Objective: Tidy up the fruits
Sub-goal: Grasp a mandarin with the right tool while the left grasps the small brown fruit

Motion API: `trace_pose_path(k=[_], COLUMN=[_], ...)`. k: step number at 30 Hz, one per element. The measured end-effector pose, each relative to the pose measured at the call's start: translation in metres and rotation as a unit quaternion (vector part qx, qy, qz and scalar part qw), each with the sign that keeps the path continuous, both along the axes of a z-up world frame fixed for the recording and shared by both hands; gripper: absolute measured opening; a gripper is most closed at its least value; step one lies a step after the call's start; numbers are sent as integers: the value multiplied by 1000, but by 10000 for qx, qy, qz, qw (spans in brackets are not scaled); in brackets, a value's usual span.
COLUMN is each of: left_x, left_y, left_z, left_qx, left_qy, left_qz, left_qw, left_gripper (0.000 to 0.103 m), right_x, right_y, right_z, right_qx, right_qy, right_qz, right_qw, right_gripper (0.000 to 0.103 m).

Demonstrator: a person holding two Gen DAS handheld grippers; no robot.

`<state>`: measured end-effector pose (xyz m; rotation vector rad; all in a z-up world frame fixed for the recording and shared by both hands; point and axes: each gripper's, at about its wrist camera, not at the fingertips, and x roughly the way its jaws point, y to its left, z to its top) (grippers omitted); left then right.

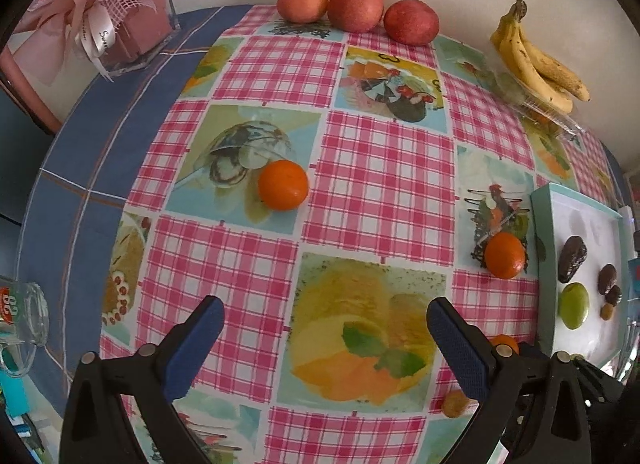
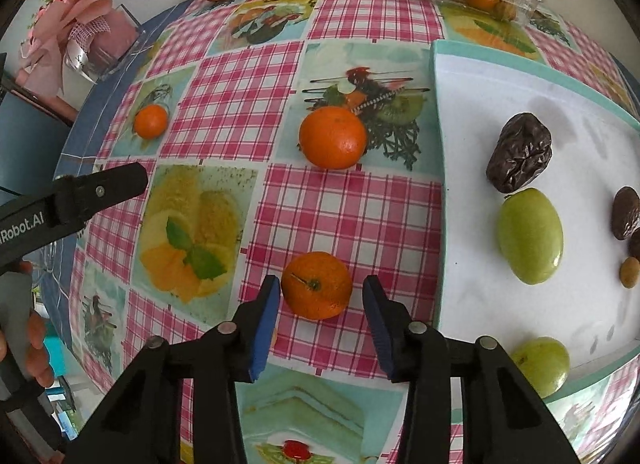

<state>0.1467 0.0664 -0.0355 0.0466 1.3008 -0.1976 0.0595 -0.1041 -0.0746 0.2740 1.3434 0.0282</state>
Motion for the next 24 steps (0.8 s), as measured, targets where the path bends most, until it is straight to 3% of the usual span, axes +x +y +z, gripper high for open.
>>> trace_pose_path(k=[11,17,24], left_x=[-5,-16,-35], left_y=[-11,-23,-48], left_z=[5,11,2], left_qx=[-69,-164,-571], left_qy=[-50,-122,27], left_qz=[25,-35,-263], left_qw=[10000,9998,9980], left_gripper=[102,102,99], right_x=[-6,-20,-41], right_y=[-8,-20,-58], right_z=[5,30,56], right_qx=[189,301,-73], right_qy=[-96,-467,-855], right_qz=[-173,-383,-925], right_qw=[9996,9977,9920], right_gripper=[38,38,38])
